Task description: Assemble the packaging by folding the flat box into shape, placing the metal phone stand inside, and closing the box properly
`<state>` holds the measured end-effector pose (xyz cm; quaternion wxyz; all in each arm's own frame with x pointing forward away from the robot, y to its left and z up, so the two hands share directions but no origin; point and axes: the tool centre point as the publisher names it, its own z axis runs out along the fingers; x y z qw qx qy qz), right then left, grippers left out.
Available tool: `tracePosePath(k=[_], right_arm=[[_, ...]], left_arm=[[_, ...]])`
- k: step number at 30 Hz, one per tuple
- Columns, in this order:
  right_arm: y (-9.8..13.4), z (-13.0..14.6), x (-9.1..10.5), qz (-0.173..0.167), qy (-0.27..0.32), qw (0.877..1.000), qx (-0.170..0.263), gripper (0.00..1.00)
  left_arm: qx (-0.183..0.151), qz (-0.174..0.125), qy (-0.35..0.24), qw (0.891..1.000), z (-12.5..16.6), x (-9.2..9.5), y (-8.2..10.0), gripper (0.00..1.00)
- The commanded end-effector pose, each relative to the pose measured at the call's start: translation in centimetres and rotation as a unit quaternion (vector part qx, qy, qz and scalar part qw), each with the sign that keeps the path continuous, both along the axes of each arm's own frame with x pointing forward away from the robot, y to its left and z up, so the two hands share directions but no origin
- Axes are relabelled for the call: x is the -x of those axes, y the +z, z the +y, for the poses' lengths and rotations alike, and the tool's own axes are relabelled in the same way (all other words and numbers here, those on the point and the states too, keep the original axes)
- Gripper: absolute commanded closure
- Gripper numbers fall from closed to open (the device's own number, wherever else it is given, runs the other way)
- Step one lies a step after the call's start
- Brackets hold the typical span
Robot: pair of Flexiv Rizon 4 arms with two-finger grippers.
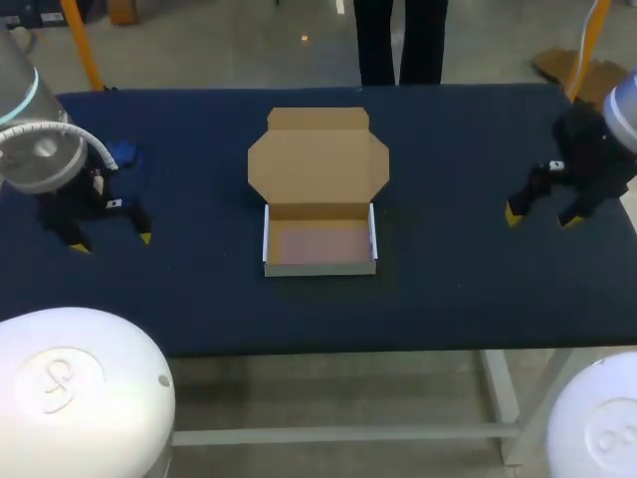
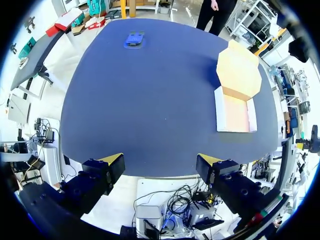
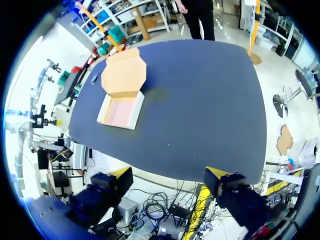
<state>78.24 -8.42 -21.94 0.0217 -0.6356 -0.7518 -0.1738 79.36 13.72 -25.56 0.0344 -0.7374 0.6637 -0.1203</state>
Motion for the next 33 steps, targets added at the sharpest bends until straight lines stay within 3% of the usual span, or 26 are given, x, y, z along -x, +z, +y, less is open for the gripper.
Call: tracePosePath(k=[1, 9, 17, 33], right_arm=[[0.3, 0.0, 0.1, 0.003, 0.001, 1.000, 0.001, 0.00], [0.3, 0.0, 0.1, 0.003, 0.001, 1.000, 0.001, 0.00], [0.3, 0.0, 0.1, 0.003, 0.001, 1.000, 0.001, 0.00], [0.3, 0.0, 0.1, 0.003, 0.001, 1.000, 0.001, 0.00]], left_arm=[[-0.001, 0.026, 0.000, 1.000, 0.6, -3.1, -2.8, 0.00], [-0.004, 0.042, 0.006, 0.999, 2.8, -6.2, -6.0, 0.00], [0.006, 0.056, 0.024, 0.998, 3.7, -8.5, -7.8, 0.00], [0.006, 0.056, 0.024, 0.998, 3.7, -8.5, -7.8, 0.00]])
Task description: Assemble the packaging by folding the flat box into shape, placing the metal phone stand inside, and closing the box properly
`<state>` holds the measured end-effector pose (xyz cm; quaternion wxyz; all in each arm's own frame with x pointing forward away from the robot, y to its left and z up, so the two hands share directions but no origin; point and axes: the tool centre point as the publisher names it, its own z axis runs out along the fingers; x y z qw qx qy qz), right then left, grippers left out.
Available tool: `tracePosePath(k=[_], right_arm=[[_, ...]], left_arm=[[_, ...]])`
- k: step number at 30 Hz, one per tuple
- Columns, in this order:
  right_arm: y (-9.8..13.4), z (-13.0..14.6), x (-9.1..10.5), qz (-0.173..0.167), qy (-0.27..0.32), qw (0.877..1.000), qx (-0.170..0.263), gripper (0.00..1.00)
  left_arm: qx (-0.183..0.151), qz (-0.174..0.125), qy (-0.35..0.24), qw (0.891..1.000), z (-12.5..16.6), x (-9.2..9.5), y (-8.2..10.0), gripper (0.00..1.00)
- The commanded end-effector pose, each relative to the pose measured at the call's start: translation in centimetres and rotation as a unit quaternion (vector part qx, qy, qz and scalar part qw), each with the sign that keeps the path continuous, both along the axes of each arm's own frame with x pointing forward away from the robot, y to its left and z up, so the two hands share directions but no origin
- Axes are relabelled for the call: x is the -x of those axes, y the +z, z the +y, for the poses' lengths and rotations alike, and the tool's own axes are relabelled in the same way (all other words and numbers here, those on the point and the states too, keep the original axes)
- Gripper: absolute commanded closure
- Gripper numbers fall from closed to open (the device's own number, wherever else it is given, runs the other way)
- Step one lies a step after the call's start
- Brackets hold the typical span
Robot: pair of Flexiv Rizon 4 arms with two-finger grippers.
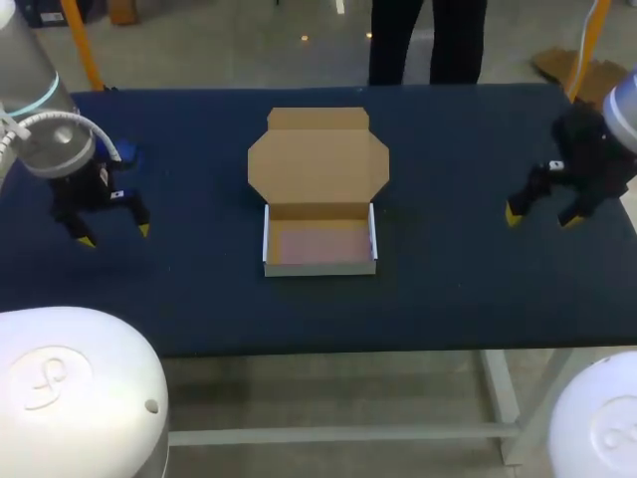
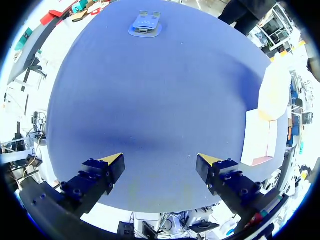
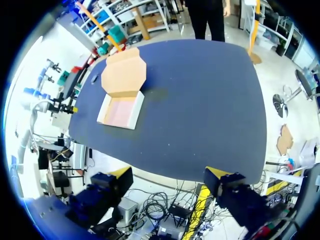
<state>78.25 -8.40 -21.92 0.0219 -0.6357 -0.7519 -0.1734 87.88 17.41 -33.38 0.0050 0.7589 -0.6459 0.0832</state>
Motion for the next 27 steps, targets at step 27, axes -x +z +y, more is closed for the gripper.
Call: tracePosePath(k=[27], right_arm=[[0.3, 0.0, 0.1, 0.002, 0.000, 1.000, 0.001, 0.00]], left_arm=[[-0.005, -0.003, -0.002, 1.000, 3.1, -4.3, -2.3, 0.00]])
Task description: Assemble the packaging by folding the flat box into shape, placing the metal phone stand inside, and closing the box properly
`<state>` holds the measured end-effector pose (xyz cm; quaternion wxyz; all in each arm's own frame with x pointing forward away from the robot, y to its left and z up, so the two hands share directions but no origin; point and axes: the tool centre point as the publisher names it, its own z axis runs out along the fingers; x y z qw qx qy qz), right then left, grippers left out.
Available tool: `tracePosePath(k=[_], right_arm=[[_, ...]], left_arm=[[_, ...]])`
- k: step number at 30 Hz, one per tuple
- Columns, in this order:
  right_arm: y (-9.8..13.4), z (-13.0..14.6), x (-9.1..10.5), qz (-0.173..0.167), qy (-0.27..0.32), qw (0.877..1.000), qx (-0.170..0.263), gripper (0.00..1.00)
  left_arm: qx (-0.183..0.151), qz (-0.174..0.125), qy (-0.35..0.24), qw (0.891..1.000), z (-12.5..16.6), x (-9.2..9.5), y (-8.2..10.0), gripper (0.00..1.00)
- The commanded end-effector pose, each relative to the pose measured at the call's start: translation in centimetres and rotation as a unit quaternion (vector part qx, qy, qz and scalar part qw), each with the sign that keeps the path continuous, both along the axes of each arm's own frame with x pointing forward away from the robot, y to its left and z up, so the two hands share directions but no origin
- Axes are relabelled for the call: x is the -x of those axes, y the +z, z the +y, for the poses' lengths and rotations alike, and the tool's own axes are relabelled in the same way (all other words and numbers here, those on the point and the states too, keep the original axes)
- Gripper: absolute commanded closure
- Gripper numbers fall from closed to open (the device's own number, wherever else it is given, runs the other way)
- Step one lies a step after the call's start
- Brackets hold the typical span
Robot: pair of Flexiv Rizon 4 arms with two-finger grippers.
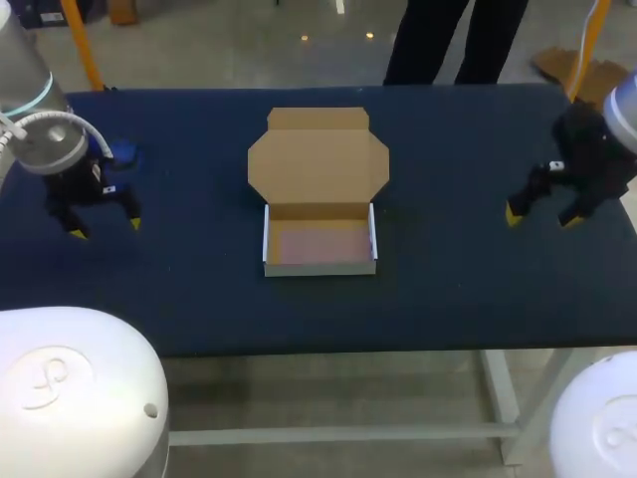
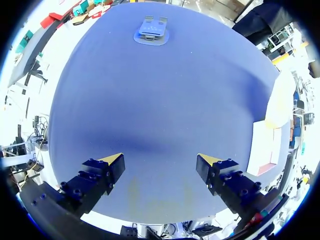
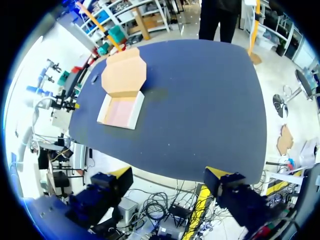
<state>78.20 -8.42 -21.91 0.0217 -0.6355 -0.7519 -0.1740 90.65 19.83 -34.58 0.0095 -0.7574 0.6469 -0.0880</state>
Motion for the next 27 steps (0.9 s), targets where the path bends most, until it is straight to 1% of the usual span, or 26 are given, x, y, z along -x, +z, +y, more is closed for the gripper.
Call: tracePosePath(k=[1, 12, 18, 27], right_arm=[[0.3, 0.0, 0.1, 0.003, 0.000, 1.000, 0.001, 0.00], [0.3, 0.0, 0.1, 0.003, 0.000, 1.000, 0.001, 0.00], [0.3, 0.0, 0.1, 0.003, 0.000, 1.000, 0.001, 0.00], [0.3, 0.0, 0.1, 0.003, 0.000, 1.000, 0.001, 0.00]], left_arm=[[0.003, 0.011, -0.004, 1.000, 0.7, -1.8, -1.3, 0.00], [-0.013, 0.014, -0.022, 1.000, 1.9, -4.2, -2.6, 0.00], [-0.024, 0.022, -0.034, 0.999, 1.9, -5.2, -3.4, 0.00], [-0.032, 0.026, -0.039, 0.998, 2.3, -7.2, -4.4, 0.00]])
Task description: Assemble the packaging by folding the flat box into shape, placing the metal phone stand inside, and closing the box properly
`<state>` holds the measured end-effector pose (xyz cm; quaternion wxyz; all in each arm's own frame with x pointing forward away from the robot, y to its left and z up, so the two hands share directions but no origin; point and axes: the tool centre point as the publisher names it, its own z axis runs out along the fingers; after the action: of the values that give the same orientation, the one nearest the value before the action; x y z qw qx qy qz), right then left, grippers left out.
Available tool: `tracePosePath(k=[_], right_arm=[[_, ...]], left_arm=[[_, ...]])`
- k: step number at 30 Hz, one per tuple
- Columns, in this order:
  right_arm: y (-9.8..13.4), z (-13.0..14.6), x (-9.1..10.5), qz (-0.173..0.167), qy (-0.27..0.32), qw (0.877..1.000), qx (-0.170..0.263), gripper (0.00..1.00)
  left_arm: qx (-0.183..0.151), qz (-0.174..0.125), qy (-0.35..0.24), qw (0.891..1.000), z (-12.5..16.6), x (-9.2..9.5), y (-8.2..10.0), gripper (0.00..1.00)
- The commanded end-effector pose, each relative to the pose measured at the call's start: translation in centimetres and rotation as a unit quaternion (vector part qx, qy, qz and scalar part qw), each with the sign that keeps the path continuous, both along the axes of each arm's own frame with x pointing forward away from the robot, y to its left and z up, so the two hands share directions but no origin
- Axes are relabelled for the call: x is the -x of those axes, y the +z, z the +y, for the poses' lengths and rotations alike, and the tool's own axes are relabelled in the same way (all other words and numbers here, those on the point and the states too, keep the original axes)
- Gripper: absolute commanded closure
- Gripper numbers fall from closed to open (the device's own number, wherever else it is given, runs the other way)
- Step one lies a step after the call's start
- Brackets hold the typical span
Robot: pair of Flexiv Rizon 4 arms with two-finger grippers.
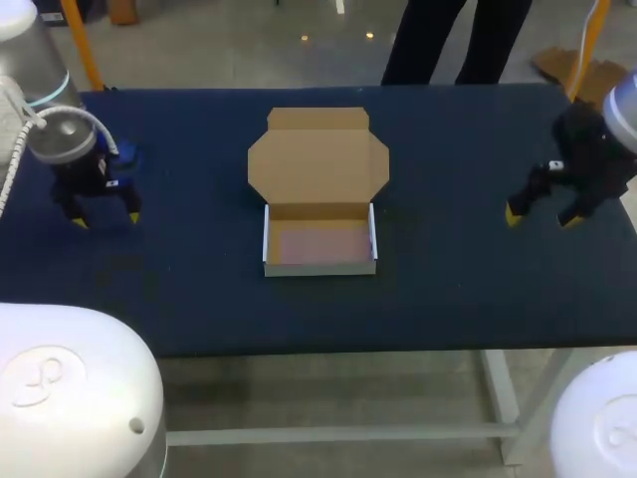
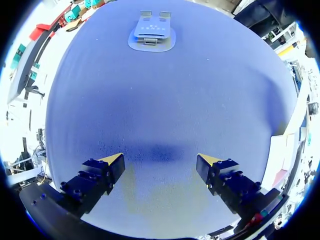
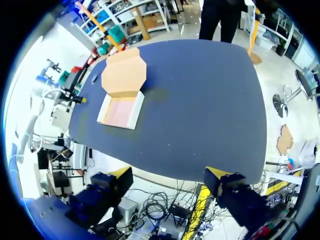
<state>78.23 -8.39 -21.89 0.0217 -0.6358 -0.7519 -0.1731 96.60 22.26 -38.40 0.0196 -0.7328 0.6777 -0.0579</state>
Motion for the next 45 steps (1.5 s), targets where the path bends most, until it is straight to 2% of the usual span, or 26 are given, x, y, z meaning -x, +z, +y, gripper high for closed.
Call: tracePosePath(k=[1, 14, 45], right_arm=[[0.2, 0.0, 0.1, 0.002, 0.001, 1.000, 0.000, 0.00], [0.2, 0.0, 0.1, 0.002, 0.001, 1.000, 0.000, 0.00], [0.2, 0.0, 0.1, 0.002, 0.001, 1.000, 0.000, 0.00]], left_arm=[[-0.004, 0.011, -0.001, 1.000, -0.1, -1.5, -0.7, 0.00], [-0.012, 0.011, -0.002, 1.000, 0.8, -4.2, -1.2, 0.00], [-0.023, 0.007, -0.018, 1.000, 1.6, -9.2, -1.5, 0.00]])
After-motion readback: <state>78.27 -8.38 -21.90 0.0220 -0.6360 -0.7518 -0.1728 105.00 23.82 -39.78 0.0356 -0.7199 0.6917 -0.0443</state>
